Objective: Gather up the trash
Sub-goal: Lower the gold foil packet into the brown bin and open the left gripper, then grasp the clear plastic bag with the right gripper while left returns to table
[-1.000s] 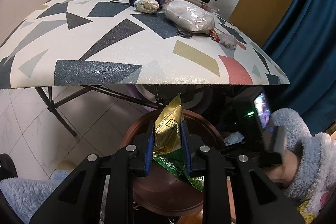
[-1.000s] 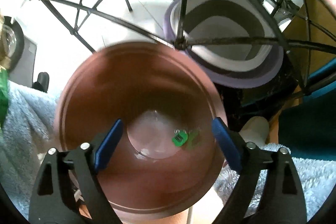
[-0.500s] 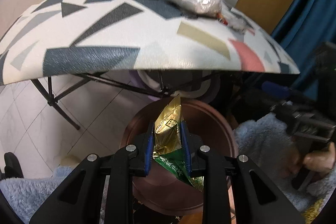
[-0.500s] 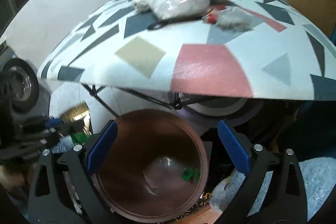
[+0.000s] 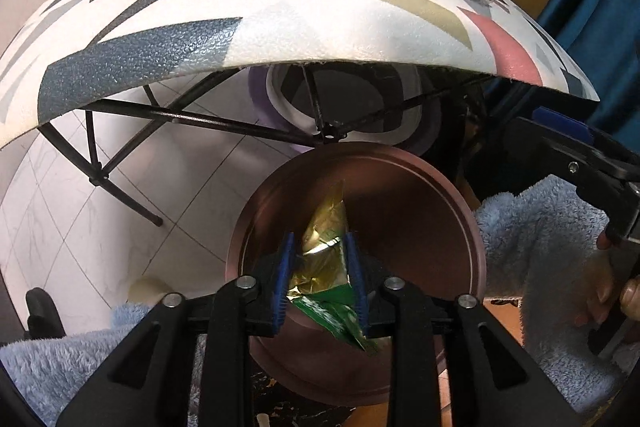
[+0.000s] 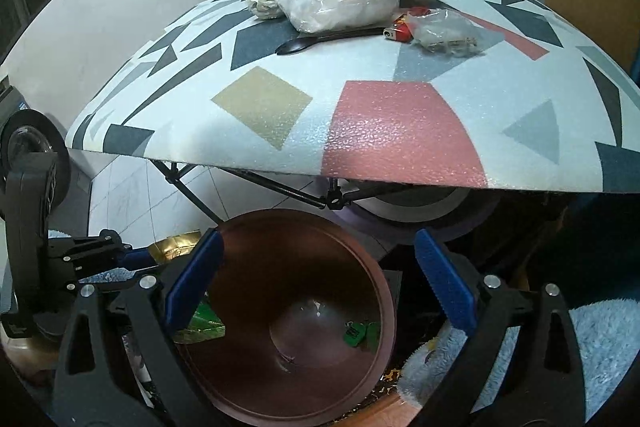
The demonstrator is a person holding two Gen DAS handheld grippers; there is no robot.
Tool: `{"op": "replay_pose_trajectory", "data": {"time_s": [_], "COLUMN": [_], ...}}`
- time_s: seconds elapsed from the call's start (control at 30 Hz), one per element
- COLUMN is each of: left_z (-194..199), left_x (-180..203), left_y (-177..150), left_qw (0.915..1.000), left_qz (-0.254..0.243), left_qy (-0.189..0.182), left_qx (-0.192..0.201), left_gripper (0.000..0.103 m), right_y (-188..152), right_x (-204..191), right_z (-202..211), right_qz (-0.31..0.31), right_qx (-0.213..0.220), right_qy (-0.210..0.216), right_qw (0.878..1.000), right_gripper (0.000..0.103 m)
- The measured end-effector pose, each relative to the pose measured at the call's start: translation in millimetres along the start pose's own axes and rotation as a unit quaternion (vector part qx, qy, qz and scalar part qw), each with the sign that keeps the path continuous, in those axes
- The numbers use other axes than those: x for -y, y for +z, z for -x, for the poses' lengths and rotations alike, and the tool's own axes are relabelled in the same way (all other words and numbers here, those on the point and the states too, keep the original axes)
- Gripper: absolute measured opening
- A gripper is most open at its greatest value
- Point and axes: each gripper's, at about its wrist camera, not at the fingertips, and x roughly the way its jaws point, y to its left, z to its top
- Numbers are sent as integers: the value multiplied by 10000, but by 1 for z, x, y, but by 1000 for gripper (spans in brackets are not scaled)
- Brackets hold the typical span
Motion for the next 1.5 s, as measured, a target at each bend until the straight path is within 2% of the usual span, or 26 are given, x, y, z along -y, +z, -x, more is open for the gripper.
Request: {"op": "replay_pose_trajectory", "data": {"time_s": [0.03, 0.1, 0.23, 0.53, 1.0, 1.17, 1.3, 1.5], "left_z": [2, 4, 10, 41, 74, 93, 121, 148], "left_x": [0, 1, 0, -13, -26, -29, -29, -30], "left_y": [0, 0, 1, 6, 8, 7, 11, 35], "left_qw": [10000, 10000, 9998, 9956, 9814, 9722, 9582, 9496], "left_qz": [-3, -8, 52, 397, 662, 753, 681, 463], "left_qy": [4, 15, 59, 124, 508, 405, 371, 457], "left_qx": [24, 81, 200, 842, 1728, 2178, 2754, 3067], "left_gripper": [43, 54, 70, 95, 97, 97, 97, 97], "right_y": [0, 0, 1, 2, 5, 6, 14, 42], "right_x": [0, 1, 2, -1, -10, -9, -12, -1], "right_z": [0, 0, 1, 6, 15, 20, 30, 46], "right_qz": [-10, -42, -57, 25, 285, 341, 550, 795], "right_qx": [2, 4, 14, 120, 435, 666, 876, 1334], "right_qy": [-6, -12, 7, -59, -174, -111, 67, 251], "right_qw": [10000, 10000, 10000, 9999, 9985, 9971, 9946, 9876], "right_gripper": [95, 95, 96, 97, 97, 97, 97, 97]}}
